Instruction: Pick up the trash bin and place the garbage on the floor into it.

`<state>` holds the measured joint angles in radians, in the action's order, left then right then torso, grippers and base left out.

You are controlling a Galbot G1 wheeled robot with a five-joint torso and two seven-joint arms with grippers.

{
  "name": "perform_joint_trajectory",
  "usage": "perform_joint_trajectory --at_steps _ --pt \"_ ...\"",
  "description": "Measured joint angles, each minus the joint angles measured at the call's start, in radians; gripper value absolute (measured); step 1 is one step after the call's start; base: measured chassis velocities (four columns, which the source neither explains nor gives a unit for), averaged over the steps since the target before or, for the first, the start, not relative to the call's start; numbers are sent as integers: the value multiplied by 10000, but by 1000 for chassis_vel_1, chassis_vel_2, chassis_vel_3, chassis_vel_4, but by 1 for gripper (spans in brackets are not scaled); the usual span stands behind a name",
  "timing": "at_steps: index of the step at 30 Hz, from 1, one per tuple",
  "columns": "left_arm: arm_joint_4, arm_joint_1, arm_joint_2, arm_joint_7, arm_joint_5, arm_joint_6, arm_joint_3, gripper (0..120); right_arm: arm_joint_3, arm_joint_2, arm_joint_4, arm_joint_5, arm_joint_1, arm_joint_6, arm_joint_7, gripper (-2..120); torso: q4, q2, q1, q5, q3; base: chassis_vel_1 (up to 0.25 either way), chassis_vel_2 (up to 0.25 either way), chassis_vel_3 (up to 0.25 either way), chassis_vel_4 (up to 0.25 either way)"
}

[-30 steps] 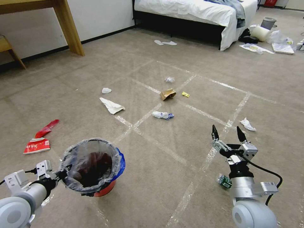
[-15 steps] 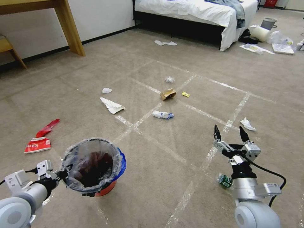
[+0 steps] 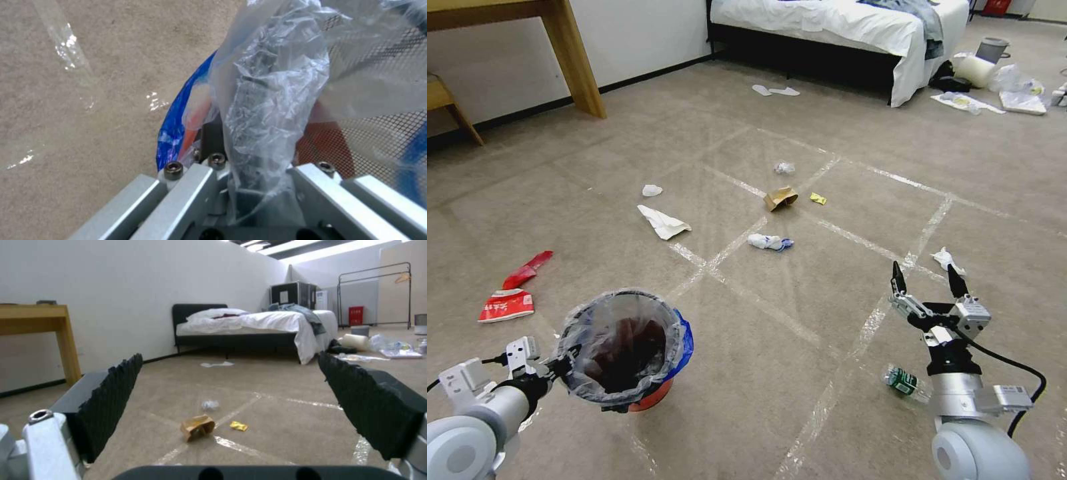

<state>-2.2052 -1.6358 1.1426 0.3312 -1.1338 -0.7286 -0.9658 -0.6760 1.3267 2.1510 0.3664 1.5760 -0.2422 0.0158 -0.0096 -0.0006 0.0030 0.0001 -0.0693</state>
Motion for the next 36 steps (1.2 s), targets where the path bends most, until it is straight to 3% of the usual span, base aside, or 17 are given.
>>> perform_joint_trajectory --at_steps 29,34,36 --pt "409 246 -127 -34 -32 23 46 1 53 62 -219 240 -394 281 321 100 0 0 0 0 0 -18 21 21 -17" --pt "419 229 -121 -41 -28 30 46 1 19 -15 46 1195 -321 941 983 100 0 0 2 0 0 0 0 0 0" --pt "422 219 -113 -45 -19 35 50 1 -114 -69 149 2340 -317 1828 1918 100 -1 0 1 0 0 0 0 0 0"
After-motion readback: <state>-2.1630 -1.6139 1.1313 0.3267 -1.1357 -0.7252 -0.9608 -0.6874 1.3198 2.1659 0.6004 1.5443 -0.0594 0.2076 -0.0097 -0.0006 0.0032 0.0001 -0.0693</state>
